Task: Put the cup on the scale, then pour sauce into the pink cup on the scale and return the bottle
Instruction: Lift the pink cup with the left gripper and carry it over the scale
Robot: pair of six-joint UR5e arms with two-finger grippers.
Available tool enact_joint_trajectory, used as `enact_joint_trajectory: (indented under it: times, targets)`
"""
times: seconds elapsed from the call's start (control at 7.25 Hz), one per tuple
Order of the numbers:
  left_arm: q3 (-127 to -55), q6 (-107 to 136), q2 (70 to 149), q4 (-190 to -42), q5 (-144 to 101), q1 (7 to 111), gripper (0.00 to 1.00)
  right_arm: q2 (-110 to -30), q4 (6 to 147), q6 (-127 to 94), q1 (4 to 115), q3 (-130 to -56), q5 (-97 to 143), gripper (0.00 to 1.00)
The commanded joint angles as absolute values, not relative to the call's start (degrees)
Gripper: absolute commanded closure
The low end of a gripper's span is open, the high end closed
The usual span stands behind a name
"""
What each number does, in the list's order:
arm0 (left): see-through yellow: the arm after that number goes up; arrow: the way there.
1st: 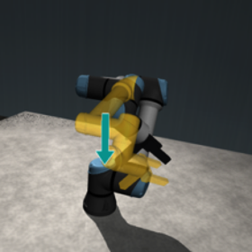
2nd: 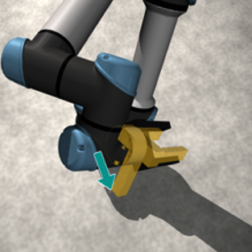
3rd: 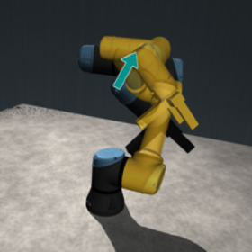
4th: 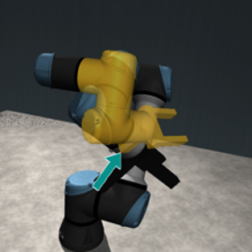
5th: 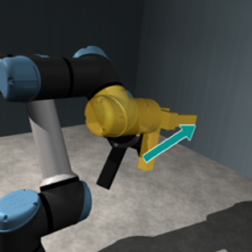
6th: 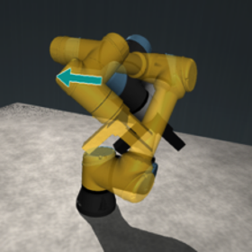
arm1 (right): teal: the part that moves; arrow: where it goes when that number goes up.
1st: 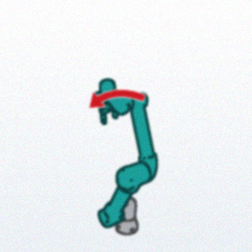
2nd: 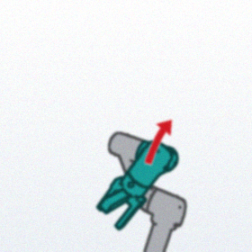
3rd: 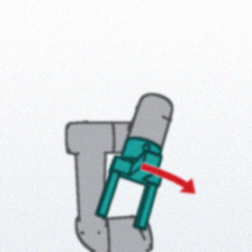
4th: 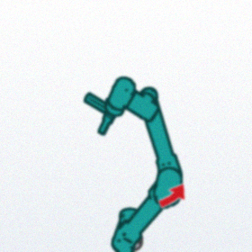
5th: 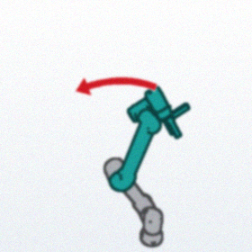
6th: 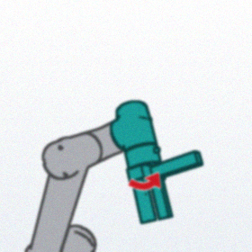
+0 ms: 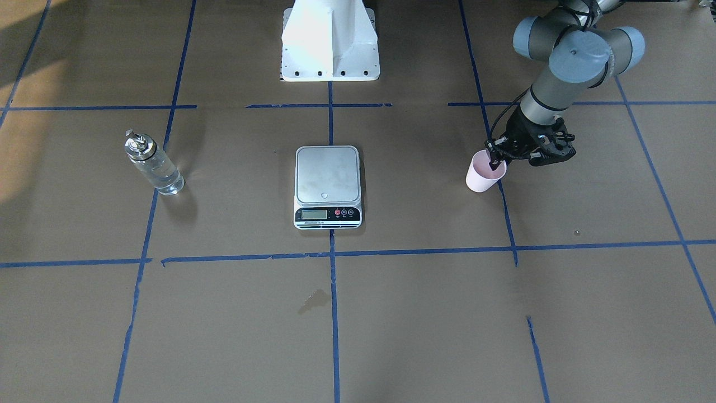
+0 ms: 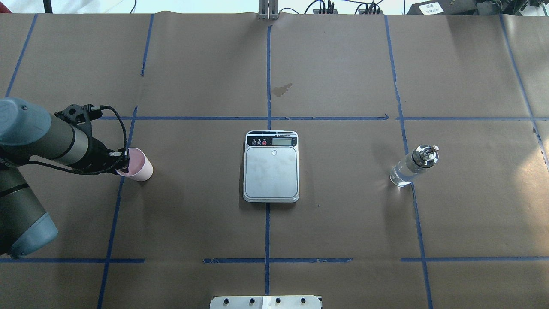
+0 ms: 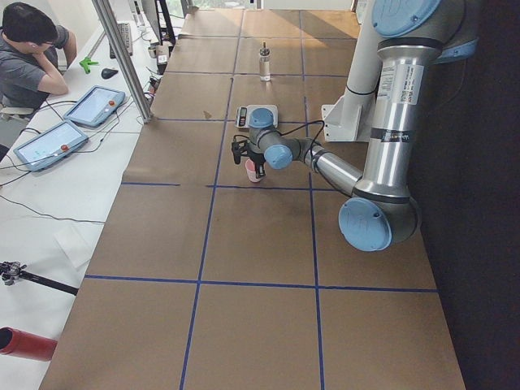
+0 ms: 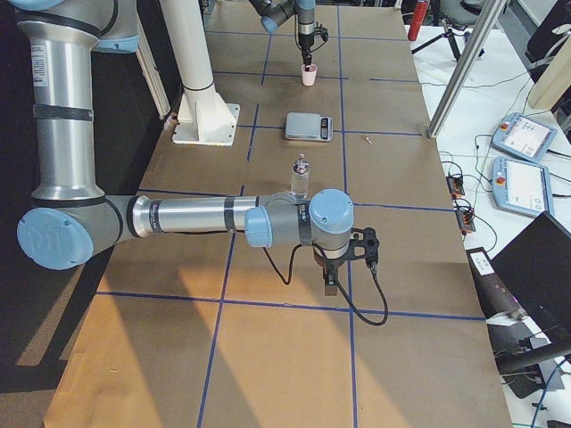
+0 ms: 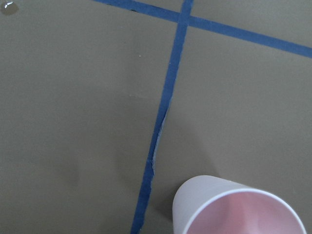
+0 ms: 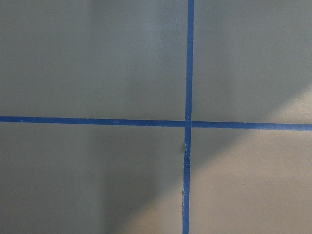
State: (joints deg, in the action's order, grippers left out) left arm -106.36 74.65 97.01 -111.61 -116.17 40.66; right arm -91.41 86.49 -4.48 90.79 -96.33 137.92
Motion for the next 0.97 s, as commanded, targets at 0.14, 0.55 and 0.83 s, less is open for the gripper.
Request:
enact_joint_trajectory:
  times: [0.14, 0.55, 0.83]
  targets:
    - [-114.5, 75.1, 98.3, -106.0, -116.9, 42.4, 1.0, -91.4, 86.6, -4.5, 90.8, -96.5, 139.3, 0.0]
    - [-114.4, 82.5, 119.6, -85.8, -118.8, 41.8, 1.0, -91.2, 86.7, -4.5, 90.8, -96.4, 139.5, 0.0]
    - [-103.1, 95.0, 129.9, -86.0, -118.0, 36.2, 1.0, -91.1, 86.7, -4.5, 90.8, -96.5, 139.4, 0.0]
